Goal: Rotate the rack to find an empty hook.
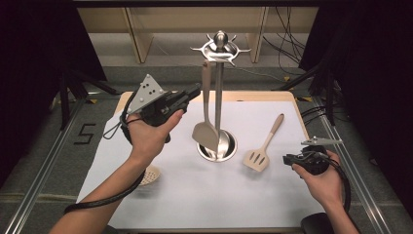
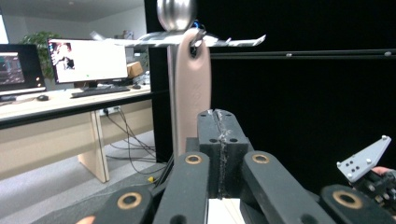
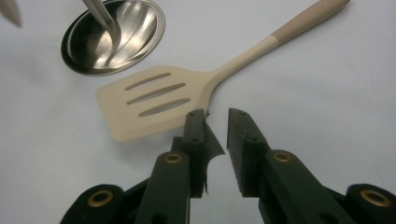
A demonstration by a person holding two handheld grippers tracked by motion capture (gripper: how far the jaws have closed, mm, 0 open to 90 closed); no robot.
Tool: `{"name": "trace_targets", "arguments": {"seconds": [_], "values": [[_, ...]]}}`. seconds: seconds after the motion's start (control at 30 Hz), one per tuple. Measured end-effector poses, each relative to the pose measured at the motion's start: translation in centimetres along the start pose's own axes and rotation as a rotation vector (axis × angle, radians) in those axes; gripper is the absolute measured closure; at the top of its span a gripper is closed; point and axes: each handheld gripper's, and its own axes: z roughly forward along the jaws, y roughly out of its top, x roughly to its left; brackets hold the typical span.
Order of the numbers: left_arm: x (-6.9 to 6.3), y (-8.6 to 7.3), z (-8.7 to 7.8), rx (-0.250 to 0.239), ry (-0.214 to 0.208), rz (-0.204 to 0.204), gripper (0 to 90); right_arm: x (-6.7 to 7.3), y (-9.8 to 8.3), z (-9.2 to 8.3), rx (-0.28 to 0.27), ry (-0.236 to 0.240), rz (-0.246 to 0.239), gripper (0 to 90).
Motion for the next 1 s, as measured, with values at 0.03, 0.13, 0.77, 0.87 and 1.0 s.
{"name": "trace_targets", "arguments": {"seconds": [0.03, 0.13, 0.77, 0.87, 1.0], "values": [[-0.1, 0.1, 0.3, -0.008, -0.007, -0.004, 89.5, 0.2, -0.1, -0.2, 0.021, -0.005, 0.019, 78.0], [-0.2, 0.7, 1.0, -0.017, -0.018, -0.008, 89.5, 0.5, -0.3, -0.5, 0.013, -0.030, 0.011, 78.0], [0.1, 3.0, 2.3, -0.055, -0.012, 0.013, 89.5, 0.4, -0.4, -0.3, -0.001, -0.012, -0.001, 78.0], [0.4, 3.1, 2.2, -0.061, 0.003, 0.010, 89.5, 0.6, -0.5, -0.4, 0.021, -0.011, 0.028, 78.0], [0.9, 3.2, 2.1, -0.062, 0.020, 0.007, 89.5, 0.6, -0.5, -0.7, 0.027, -0.021, 0.028, 78.0]]}}
